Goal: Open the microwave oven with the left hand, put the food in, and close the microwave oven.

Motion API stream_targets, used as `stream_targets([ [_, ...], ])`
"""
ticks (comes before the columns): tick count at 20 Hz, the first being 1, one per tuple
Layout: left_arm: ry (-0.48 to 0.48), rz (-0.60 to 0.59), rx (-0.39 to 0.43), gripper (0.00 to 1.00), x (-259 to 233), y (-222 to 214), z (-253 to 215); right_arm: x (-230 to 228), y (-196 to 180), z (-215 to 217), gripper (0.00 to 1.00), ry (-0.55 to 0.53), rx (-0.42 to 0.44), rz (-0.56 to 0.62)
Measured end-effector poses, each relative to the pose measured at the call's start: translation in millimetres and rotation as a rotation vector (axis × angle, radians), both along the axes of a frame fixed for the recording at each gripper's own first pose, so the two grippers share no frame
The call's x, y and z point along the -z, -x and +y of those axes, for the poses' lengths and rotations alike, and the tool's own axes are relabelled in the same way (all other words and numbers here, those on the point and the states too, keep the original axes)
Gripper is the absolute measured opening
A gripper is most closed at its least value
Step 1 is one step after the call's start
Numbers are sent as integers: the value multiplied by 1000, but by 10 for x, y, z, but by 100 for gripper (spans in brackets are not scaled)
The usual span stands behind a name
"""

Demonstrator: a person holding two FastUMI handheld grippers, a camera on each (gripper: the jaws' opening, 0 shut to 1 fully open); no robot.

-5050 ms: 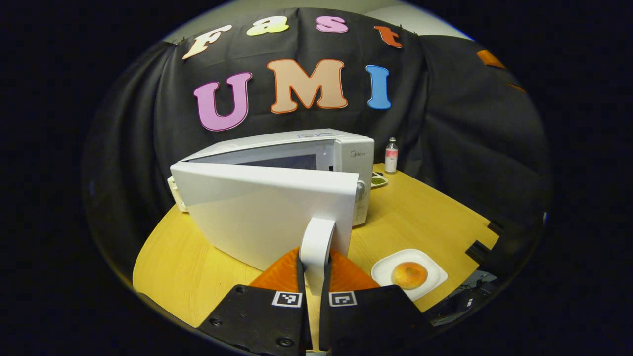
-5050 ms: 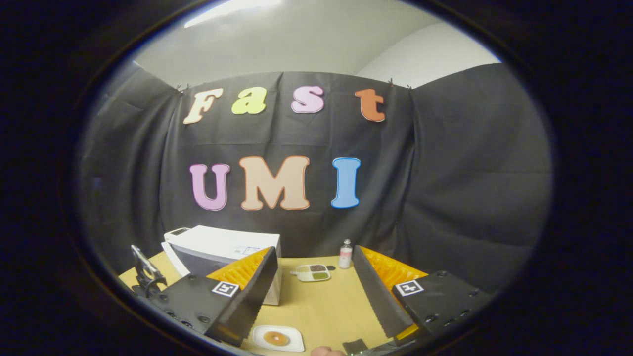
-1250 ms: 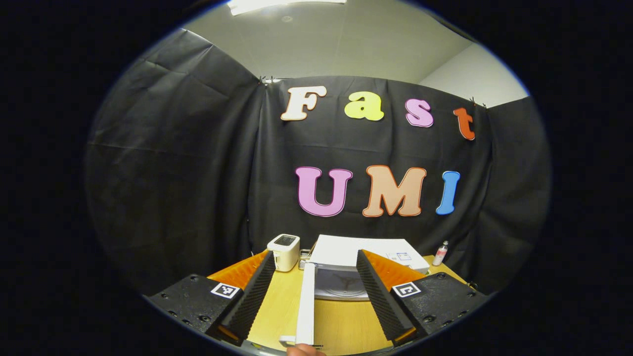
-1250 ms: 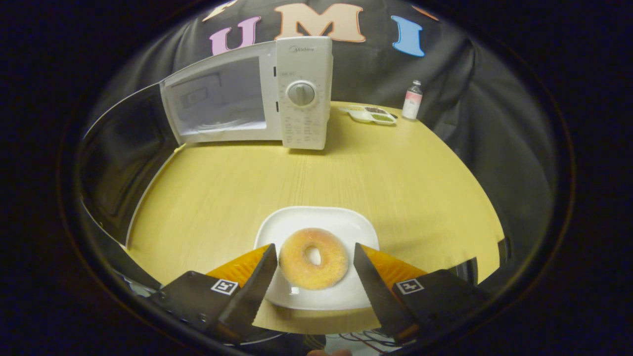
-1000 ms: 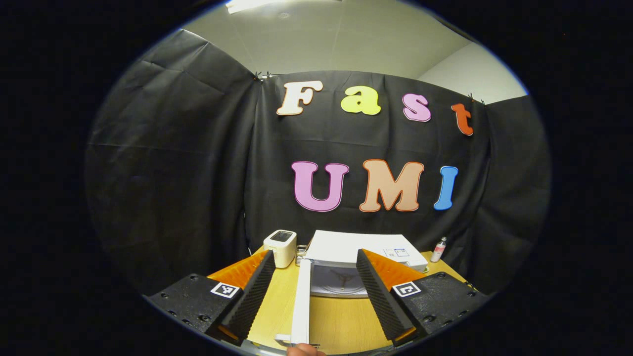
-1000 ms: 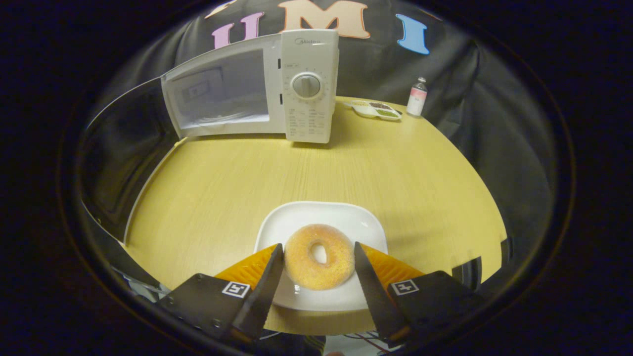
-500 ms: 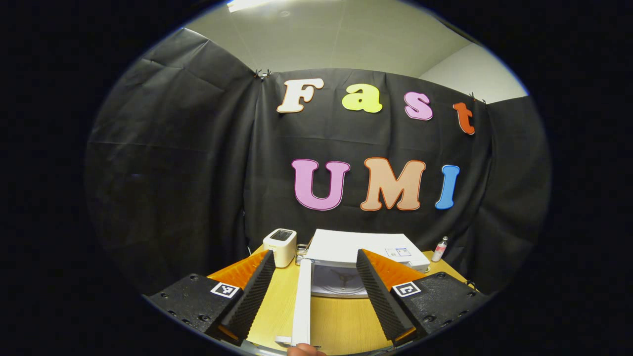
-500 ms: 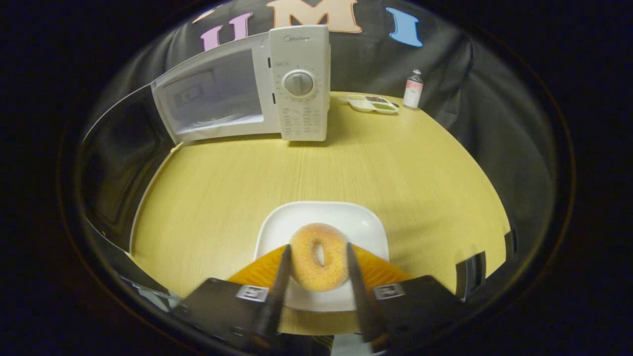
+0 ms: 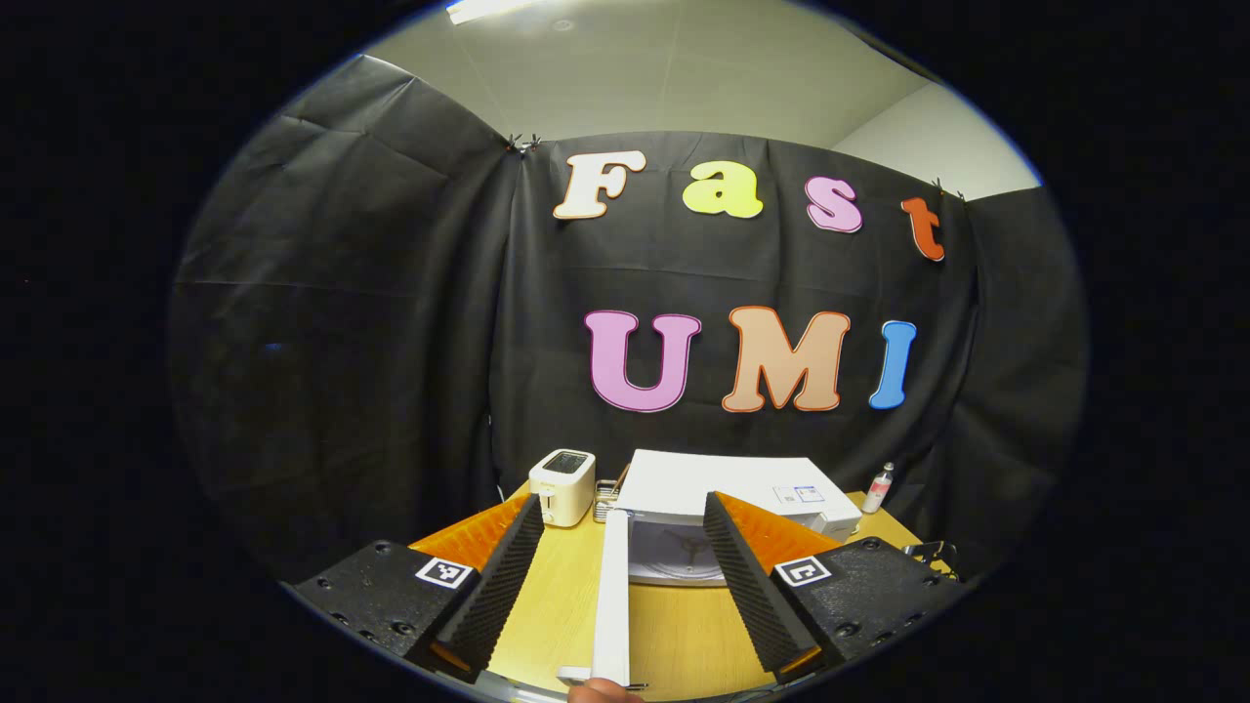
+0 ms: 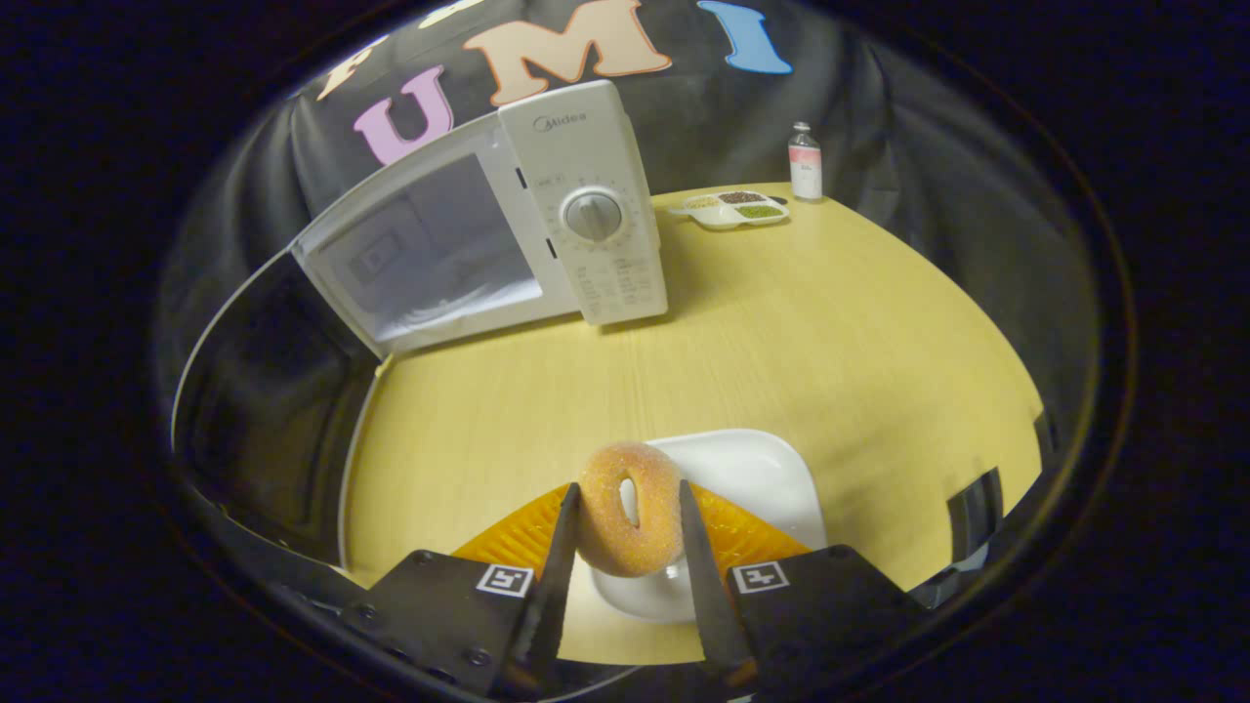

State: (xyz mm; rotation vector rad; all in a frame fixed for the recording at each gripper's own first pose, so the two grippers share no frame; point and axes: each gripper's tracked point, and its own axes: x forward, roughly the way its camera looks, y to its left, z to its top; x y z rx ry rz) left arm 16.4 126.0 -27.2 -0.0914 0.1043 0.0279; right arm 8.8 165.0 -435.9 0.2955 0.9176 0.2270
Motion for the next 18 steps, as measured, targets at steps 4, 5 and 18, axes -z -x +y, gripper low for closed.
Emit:
stream_targets([
  [4, -32, 6, -2, 96, -4, 22, 49, -255, -313, 492, 53, -230, 80, 8],
  [5, -41, 5, -4, 96, -14, 25, 63, -311, -377, 619, 53, -275, 95, 11],
  [18, -75, 69, -75, 96, 154, 135, 277, -765, -1452, 1881, 60, -611, 331, -38],
])
